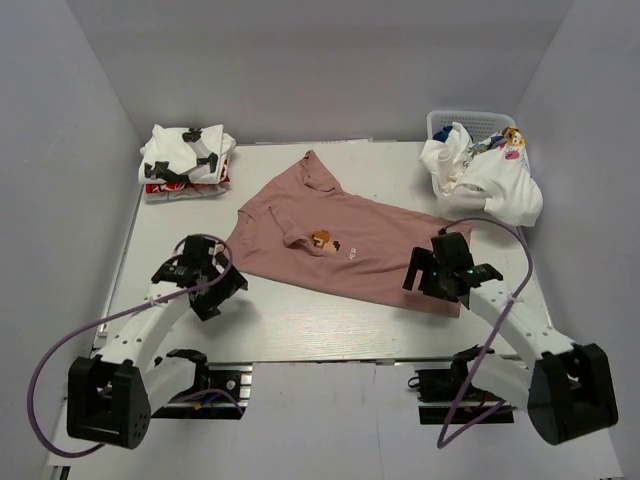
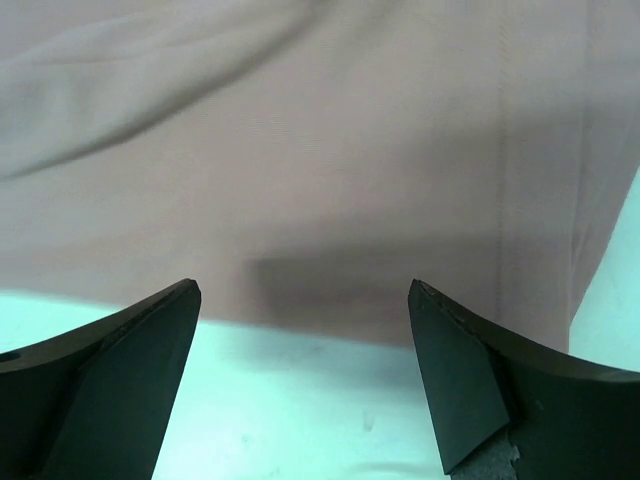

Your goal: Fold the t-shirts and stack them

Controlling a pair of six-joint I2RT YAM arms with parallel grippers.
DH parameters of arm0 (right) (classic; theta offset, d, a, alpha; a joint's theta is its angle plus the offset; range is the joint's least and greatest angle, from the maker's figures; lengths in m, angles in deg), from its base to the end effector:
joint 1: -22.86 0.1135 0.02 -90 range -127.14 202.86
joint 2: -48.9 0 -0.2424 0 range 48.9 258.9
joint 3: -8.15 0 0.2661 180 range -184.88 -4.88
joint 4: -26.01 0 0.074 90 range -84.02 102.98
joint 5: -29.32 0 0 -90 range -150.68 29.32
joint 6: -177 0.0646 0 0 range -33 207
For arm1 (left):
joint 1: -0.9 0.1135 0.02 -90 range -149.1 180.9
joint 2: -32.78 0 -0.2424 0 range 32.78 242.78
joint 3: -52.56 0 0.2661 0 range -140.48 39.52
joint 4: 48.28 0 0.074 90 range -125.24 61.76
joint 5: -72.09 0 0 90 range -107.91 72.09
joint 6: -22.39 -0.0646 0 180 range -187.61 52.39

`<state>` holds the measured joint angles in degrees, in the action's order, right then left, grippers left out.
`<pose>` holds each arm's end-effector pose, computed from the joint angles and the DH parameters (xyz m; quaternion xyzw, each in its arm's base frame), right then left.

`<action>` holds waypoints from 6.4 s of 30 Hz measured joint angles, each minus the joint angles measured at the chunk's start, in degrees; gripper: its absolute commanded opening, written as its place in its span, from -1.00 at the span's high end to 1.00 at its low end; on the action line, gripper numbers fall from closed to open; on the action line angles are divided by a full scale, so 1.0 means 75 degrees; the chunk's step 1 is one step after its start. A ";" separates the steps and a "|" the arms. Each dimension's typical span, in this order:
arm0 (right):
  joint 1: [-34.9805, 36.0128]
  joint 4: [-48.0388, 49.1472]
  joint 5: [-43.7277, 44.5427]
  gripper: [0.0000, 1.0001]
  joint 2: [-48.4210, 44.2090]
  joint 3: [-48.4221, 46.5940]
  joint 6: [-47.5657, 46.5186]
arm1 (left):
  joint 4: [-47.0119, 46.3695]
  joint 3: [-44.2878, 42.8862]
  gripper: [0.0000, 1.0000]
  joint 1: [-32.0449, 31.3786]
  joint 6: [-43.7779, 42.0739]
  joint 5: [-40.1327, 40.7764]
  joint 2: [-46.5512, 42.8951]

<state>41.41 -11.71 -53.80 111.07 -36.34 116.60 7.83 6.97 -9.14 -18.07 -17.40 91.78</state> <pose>0.2289 0.0686 0.1333 0.1095 0.9469 0.0688 0.2944 0.1995 -0.0347 0.1297 -0.3333 0.9259 -0.0845 0.1565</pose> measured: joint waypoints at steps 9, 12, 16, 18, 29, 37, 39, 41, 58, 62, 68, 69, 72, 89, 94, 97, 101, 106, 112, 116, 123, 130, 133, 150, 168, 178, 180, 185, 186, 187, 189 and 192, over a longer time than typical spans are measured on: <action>0.1154 -0.0224 -0.0236 -0.81 0.0085 -0.2296 -0.1032 | -0.1440 -0.3112 -1.00 0.0000 -0.0437 -0.0076 0.2617; 0.1376 -0.0195 -0.0227 -0.81 0.0321 -0.2486 -0.1075 | -0.1848 -0.3783 -1.00 0.0000 -0.0560 -0.0119 0.3960; 0.1676 -0.0568 -0.0111 -0.81 0.0603 -0.2760 -0.1262 | -0.2180 -0.3934 -1.00 0.0000 -0.0679 -0.0137 0.5170; 0.1988 -0.0868 0.0087 -0.81 0.0970 -0.3209 -0.1478 | -0.2358 -0.3620 -1.00 0.0015 -0.0705 -0.0146 0.5351; 0.3733 -0.0093 0.0650 -0.81 0.3389 -0.5135 -0.4339 | -0.3602 -0.1679 -1.00 0.0082 -0.0530 -0.0087 0.3870; 0.4485 0.0533 0.0379 -0.81 0.6362 -0.7813 -0.6414 | -0.2690 -0.0306 -1.00 0.0058 -0.0073 0.0102 0.1988; 0.4785 0.0341 0.0670 -0.81 0.7006 -0.8489 -0.6816 | -0.2200 -0.0195 -1.00 0.0058 0.0035 0.0137 0.1664; 0.5036 0.0347 0.0941 -0.81 0.7475 -0.8877 -0.7388 | -0.1696 -0.0157 -1.00 0.0058 0.0125 0.0207 0.1431; 0.5753 -0.2212 0.1396 -0.81 0.8760 -1.1182 -0.7807 | -0.0425 -0.0079 -1.00 0.0073 0.0408 0.0478 0.1026; 0.5893 -0.2436 0.0921 -0.81 0.8746 -1.1080 -0.7909 | -0.0312 -0.0082 -1.00 0.0076 0.0437 0.0504 0.0982; 0.6146 -0.2620 0.1070 -0.81 0.8789 -1.0523 -0.7664 | -0.0154 -0.0085 -1.00 0.0090 0.0434 0.0510 0.0906; 0.6181 -0.2684 0.1093 -0.81 0.8821 -1.0541 -0.7624 | -0.0125 -0.0093 -1.00 0.0090 0.0434 0.0513 0.0906; 0.6231 -0.2780 0.1236 -0.77 0.8938 -1.0687 -0.7545 | -0.0076 -0.0143 -1.00 0.0096 0.0437 0.0519 0.0906; 0.5995 -0.3407 0.2124 1.00 1.0244 -1.2523 -0.6540 | 0.0058 -0.0370 -1.00 0.0111 0.0262 0.0656 0.0624; 0.5680 -0.3264 0.1644 1.00 0.9926 -1.2170 -0.6035 | -0.0111 -0.0350 -1.00 0.0111 0.0256 0.0653 0.0764; 0.5307 -0.3235 0.1294 1.00 0.9745 -1.2176 -0.5572 | -0.0294 -0.0286 -1.00 0.0111 0.0230 0.0650 0.1061; 0.4721 -0.3246 0.0425 0.87 0.9556 -1.2190 -0.4814 | -0.0460 -0.0221 -1.00 0.0111 0.0189 0.0647 0.1486; 0.4141 -0.3191 -0.1049 0.72 0.9445 -1.2059 -0.3620 | -0.0437 -0.0259 -1.00 0.0111 0.0163 0.0653 0.1553; 0.3780 -0.3153 -0.1268 -0.06 0.9171 -1.1829 -0.1920 | -0.0367 -0.0265 -1.00 0.0108 0.0166 0.0740 0.1504; 0.3471 -0.3159 -0.0903 -0.35 0.8725 -1.1794 -0.1186 | -0.0242 -0.0259 -1.00 0.0111 0.0160 0.0901 0.1419; 0.3191 -0.2620 -0.0350 -0.81 0.6974 -1.0395 -0.1221 | 0.0195 -0.0525 -1.00 0.0058 0.0143 0.1040 0.1186; 0.2940 -0.1597 0.0603 -0.81 0.3585 -0.5907 -0.0938 | 0.0073 -0.1757 -1.00 0.0026 -0.0181 0.1029 0.1023; 0.2451 -0.1291 0.0682 -0.81 0.2702 -0.4470 -0.0662 | -0.0539 -0.1888 -1.00 0.0023 -0.0391 0.0737 0.1201; 0.1556 0.0067 0.0262 -0.81 0.1888 -0.0813 -0.0029 | -0.2151 -0.0096 -1.00 0.0026 -0.0402 0.0157 0.1749; 0.1518 -0.0437 0.0659 -0.81 0.0131 -0.1778 0.0213 | 0.0385 -0.2637 -1.00 0.0023 0.0102 0.0915 0.0848; 0.1113 -0.0484 0.1690 -0.81 0.1268 -0.3179 0.0644 | -0.0216 -0.7426 -1.00 -0.0003 -0.0965 0.1131 0.6429; 0.1023 -0.0490 0.1667 -0.81 0.1475 -0.3185 0.0627 | -0.0152 -0.8125 -1.00 -0.0017 -0.1125 0.1166 0.7303; 0.0892 -0.0510 0.1670 -0.81 0.1708 -0.3191 0.0530 | 0.0044 -1.0182 -0.90 -0.0029 -0.1370 0.1142 0.9340; 0.0874 -0.0513 0.1670 -0.81 0.1708 -0.3191 0.0507 | 0.0026 -1.0576 -0.87 -0.0029 -0.1411 0.1122 0.9678; 0.0863 -0.0513 0.1670 -0.81 0.1705 -0.3191 0.0478 | 0.0000 -1.0943 -0.84 -0.0029 -0.1422 0.1078 1.0008; 0.0825 -0.0513 0.1670 -0.81 0.1705 -0.3188 0.0425 | 0.0023 -1.1456 -0.80 -0.0029 -0.1463 0.1000 1.0483; 0.0775 -0.0510 0.1702 -0.81 0.1693 -0.3156 0.0388 | -0.0020 -1.1765 -0.63 -0.0029 -0.1495 0.0924 1.0672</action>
<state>47.22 -15.54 -41.04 123.77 -60.02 119.51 7.67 -81.27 -9.36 -29.28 -10.47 171.82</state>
